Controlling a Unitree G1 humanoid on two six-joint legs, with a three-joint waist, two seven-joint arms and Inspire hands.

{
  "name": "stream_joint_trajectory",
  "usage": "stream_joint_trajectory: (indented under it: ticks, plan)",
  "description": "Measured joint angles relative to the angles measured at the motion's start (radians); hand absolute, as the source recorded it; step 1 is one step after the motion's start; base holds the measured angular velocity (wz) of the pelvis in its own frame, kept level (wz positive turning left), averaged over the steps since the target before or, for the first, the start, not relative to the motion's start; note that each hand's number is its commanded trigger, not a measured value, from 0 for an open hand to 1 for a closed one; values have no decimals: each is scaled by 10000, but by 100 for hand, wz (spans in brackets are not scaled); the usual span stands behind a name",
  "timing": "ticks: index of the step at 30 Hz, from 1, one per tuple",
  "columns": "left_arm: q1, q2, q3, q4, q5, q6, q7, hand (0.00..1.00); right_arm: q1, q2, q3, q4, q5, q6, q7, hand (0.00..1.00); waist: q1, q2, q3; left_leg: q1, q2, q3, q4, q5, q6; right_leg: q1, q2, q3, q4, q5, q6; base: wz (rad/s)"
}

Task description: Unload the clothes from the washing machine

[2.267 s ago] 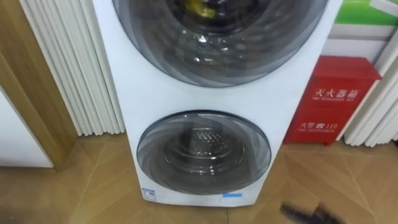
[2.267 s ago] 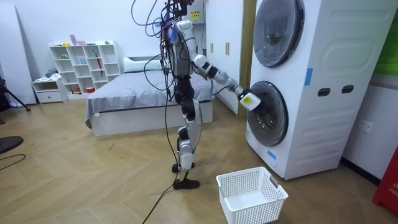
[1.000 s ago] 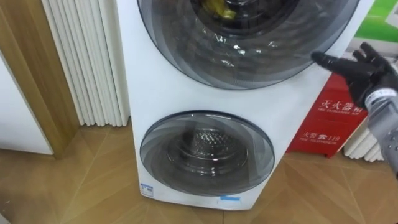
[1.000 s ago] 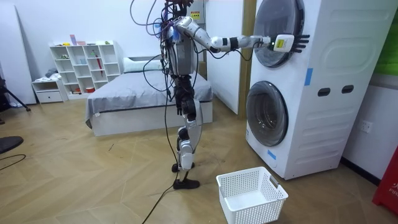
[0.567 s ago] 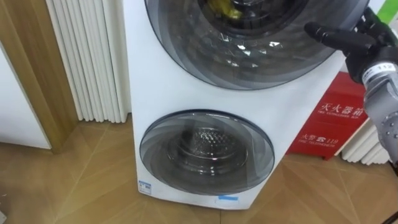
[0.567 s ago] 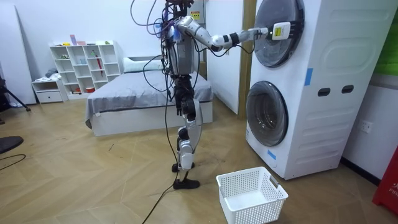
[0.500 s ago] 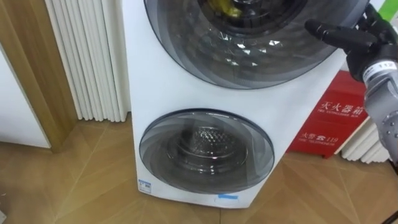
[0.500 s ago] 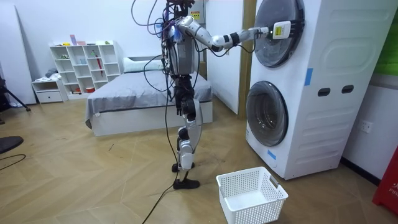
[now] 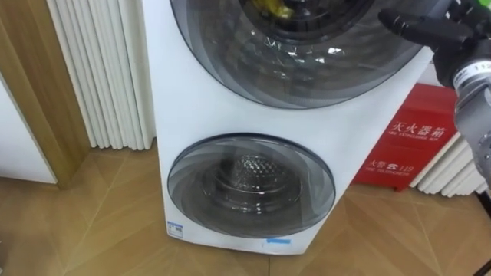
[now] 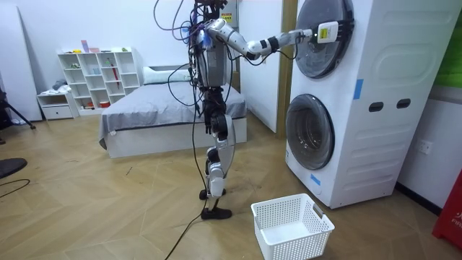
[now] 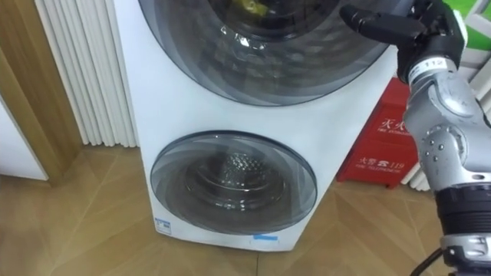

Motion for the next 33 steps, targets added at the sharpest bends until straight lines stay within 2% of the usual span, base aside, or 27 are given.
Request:
stream_joint_trajectory:
  ticks: [5, 11, 15, 18, 20, 21, 23, 24, 26, 33]
  plan:
    - [-166, 3, -66, 4, 40, -11, 102, 0, 23, 1, 40, -176, 11, -4, 17, 0, 20, -10, 6, 64, 1, 8, -34, 0, 0, 10, 12, 115, 1, 0, 0, -7]
    - [-264, 38, -330, 8, -41, -25, 138, 0, 592, 6, 383, -877, -43, -128, 14, 0, 75, -71, 38, 242, 23, 2, -92, 0, -1, 66, 32, 219, 7, 0, 0, -13]
    - [-325, 125, -700, 21, -39, -23, 138, 0, 911, 280, 658, -1250, -595, -232, 12, 0, 179, -11, 85, 361, 63, -107, -100, -4, -6, 129, 86, 202, 6, 23, -34, -18]
    - [-439, 135, -760, 64, -51, -34, 138, 0, 1565, 487, 787, -1621, -820, -489, 7, 0, 199, 67, 138, 399, 70, -145, -120, -6, -10, 190, 121, 195, 2, 26, -39, 0]
    - [-433, 156, -909, 44, -61, -30, 138, 0, 2123, 656, 777, -2061, -923, -592, 8, 0, 200, 66, 133, 362, 79, -148, -113, -6, -10, 151, 130, 174, 4, 27, -43, -3]
    - [-430, 156, -1029, 45, -62, -32, 138, 0, 2541, 791, 786, -2383, -1108, -731, 8, 0, 200, 104, 157, 336, 83, -152, -88, -6, -10, 131, 135, 188, -3, 33, -53, -4]
    - [-470, 159, -1208, 44, -87, -38, 140, 0, 3085, 1026, 835, -2643, -1277, -956, 54, 0, 200, 131, 129, 337, 82, -150, -63, -6, -10, 131, 134, 203, -2, 42, -67, -5]
    - [-470, 163, -1335, 65, -141, -52, 142, 0, 3324, 1196, 897, -2666, -1308, -971, 131, 0, 196, 183, 115, 359, 81, -148, -66, -6, -10, 123, 130, 213, -2, 42, -68, -5]
    - [-440, 162, -1407, 108, -290, -140, 147, 0, 3757, 1254, 1110, -2668, -1286, -955, 227, 0, 196, 299, 97, 391, 82, -145, -94, -6, -10, 101, 124, 224, 1, 45, -72, -2]
    - [-329, 142, -1290, 67, -333, -396, 203, 0, 5060, 1389, 1530, -2829, -1269, -652, 1114, 0, 205, 403, 67, 268, 72, -116, -137, -6, -12, 0, 97, 198, 4, 55, -70, 4]
